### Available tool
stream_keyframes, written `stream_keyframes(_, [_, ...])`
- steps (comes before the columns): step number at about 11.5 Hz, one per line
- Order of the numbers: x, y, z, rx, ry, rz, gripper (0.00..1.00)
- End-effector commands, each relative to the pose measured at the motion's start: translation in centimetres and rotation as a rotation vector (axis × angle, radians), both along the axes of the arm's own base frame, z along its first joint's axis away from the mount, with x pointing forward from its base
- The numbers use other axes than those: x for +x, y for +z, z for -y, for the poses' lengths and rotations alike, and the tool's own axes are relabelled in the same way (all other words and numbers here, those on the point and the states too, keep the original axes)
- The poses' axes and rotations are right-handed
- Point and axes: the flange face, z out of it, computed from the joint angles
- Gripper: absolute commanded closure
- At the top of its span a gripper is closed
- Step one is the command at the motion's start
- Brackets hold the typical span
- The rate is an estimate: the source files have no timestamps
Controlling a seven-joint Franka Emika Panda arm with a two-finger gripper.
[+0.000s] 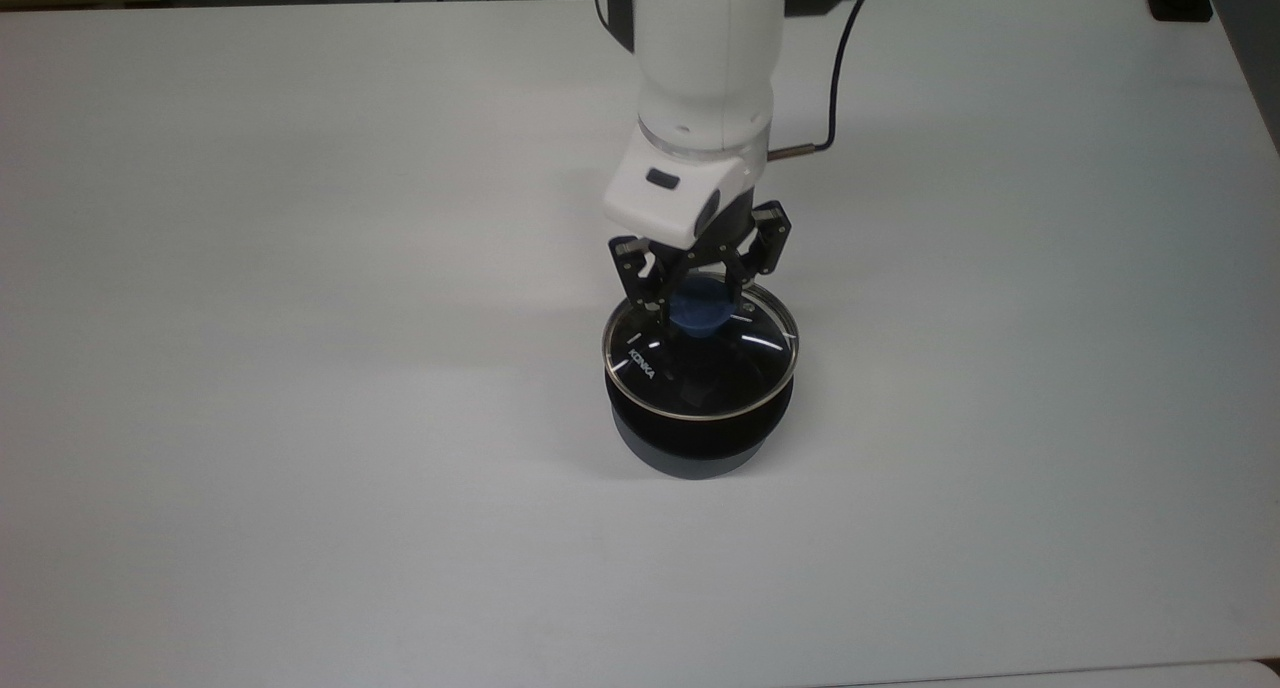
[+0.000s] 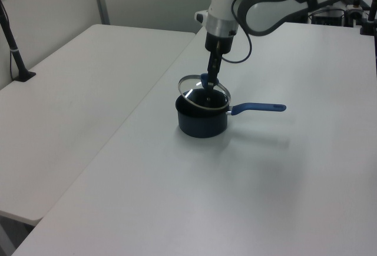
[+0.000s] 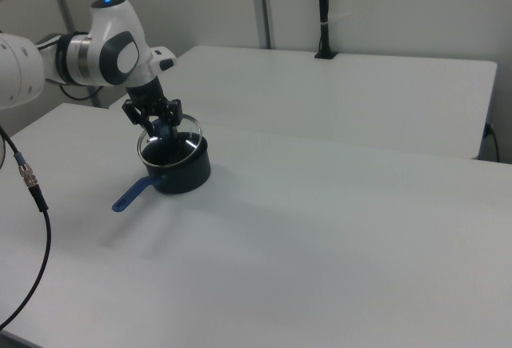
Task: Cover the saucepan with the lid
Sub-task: 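Lower the lid onto the saucepan and open the gripper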
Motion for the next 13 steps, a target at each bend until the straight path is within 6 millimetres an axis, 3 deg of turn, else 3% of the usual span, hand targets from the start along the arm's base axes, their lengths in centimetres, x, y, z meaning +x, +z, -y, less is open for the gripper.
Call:
stream_keyframes(1, [0.8, 0.1, -1.0, 0.007, -0.015, 0.048, 0.51])
stream_keyframes(3, [1.1, -0.7, -1.1, 0.005, -0.016, 0.048, 0.49])
stream_keyframes(6, [1.1, -0.8, -1.1, 0.004, -0.016, 0.045, 0.32])
stream_keyframes(7, [1.1, -0.8, -1.1, 0.003, -0.015, 0.044, 0.10])
stream_keyframes(11, [0.9, 0.2, -0.7, 0.006, -0.023, 0.050, 0.06])
stream_keyframes(13, [0.1, 2.9, 0.3, 0.010, -0.045, 0.058, 0.00])
